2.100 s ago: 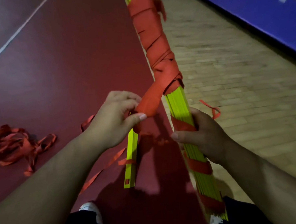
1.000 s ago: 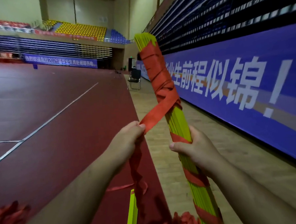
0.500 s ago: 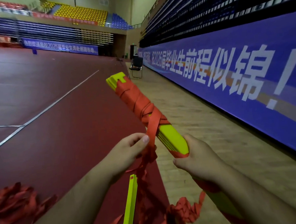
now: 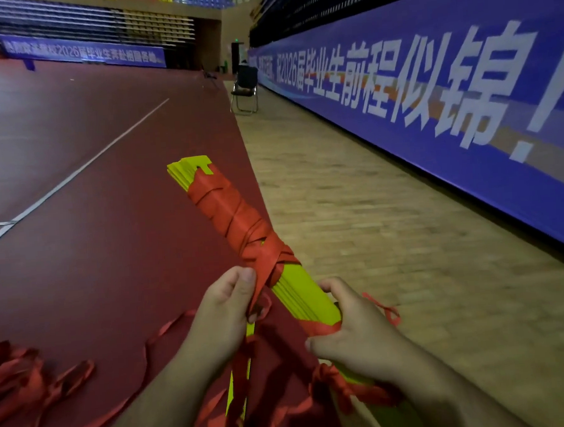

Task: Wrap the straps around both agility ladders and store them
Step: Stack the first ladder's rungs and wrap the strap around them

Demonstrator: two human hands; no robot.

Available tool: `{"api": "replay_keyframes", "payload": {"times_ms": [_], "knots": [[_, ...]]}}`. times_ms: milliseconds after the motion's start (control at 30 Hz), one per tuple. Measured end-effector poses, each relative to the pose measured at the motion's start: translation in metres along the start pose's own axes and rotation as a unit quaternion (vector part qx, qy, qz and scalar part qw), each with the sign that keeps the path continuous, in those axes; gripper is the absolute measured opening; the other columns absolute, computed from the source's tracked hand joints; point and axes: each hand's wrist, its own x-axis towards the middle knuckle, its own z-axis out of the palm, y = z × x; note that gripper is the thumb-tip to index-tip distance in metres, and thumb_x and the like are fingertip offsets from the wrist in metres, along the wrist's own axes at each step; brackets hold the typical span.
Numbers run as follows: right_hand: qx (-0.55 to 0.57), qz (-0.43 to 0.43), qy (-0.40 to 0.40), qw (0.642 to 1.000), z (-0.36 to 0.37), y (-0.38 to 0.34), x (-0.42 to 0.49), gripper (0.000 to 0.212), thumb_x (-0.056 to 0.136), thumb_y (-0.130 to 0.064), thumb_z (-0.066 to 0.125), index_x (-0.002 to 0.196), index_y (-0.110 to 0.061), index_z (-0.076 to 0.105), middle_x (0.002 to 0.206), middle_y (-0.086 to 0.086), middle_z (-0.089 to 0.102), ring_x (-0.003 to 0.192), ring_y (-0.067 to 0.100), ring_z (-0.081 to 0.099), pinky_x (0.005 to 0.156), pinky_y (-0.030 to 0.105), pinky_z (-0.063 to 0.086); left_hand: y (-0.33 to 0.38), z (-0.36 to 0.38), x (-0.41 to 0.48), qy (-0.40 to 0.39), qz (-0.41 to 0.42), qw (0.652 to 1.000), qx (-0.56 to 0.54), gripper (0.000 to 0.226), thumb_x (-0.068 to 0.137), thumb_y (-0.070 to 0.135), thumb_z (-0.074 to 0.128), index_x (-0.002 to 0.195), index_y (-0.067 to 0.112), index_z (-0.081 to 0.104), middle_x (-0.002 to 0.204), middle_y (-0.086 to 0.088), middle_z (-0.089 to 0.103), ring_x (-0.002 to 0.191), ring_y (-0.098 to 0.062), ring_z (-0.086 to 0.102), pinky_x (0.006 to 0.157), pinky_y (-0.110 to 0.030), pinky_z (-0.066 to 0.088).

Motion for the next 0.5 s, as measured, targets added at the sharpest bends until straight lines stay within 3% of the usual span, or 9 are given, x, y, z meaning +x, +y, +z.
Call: {"api": "replay_keyframes", "payload": {"times_ms": [100, 233, 333, 500], "knots": [[0.018, 0.013, -0.010, 1.000, 0.013, 0.020, 0.012, 0.055, 0.066, -0.022, 0.081, 0.110, -0.041, 0.053, 0.083, -0.004, 0.070, 0.059, 0.003, 0.058, 0.059, 0.024, 0.048, -0.031, 0.001, 0.005, 0.029, -0.001, 0.998, 0.047, 0.046, 0.099, 0.052, 0.047, 0.067, 0.019, 0.050, 0.056, 0.007, 0.045, 0.049, -0.005, 0.041, 0.046, -0.018, 0.035], [0.027, 0.025, -0.018, 0.999, 0.027, 0.045, 0.023, 0.056, 0.066, -0.021, 0.083, 0.111, -0.038, 0.055, 0.088, -0.004, 0.071, 0.073, 0.014, 0.066, 0.068, 0.030, 0.052, -0.055, 0.007, 0.001, 0.038, -0.036, 0.998, 0.042, 0.042, 0.090, 0.046, 0.041, 0.070, 0.011, 0.047, 0.053, 0.000, 0.047, 0.046, -0.009, 0.043, 0.043, -0.021, 0.036], [0.052, 0.030, -0.027, 0.998, 0.044, 0.064, 0.027, 0.058, 0.060, -0.027, 0.082, 0.108, -0.045, 0.056, 0.090, -0.007, 0.073, 0.078, 0.015, 0.070, 0.073, 0.037, 0.057, -0.076, 0.007, 0.000, 0.020, -0.060, 0.998, 0.029, 0.042, 0.086, 0.050, 0.044, 0.081, 0.009, 0.050, 0.058, -0.004, 0.041, 0.047, -0.009, 0.038, 0.043, -0.020, 0.033], [0.115, 0.035, -0.072, 0.990, 0.056, 0.078, 0.038, 0.051, 0.068, -0.007, 0.084, 0.101, -0.037, 0.061, 0.088, 0.007, 0.074, 0.080, 0.032, 0.072, 0.073, 0.052, 0.059, -0.107, 0.006, 0.008, -0.029, -0.155, 0.984, -0.080, 0.075, 0.066, 0.088, 0.055, 0.086, 0.016, 0.047, 0.059, 0.001, 0.041, 0.043, -0.007, 0.034, 0.040, -0.019, 0.029]]}}
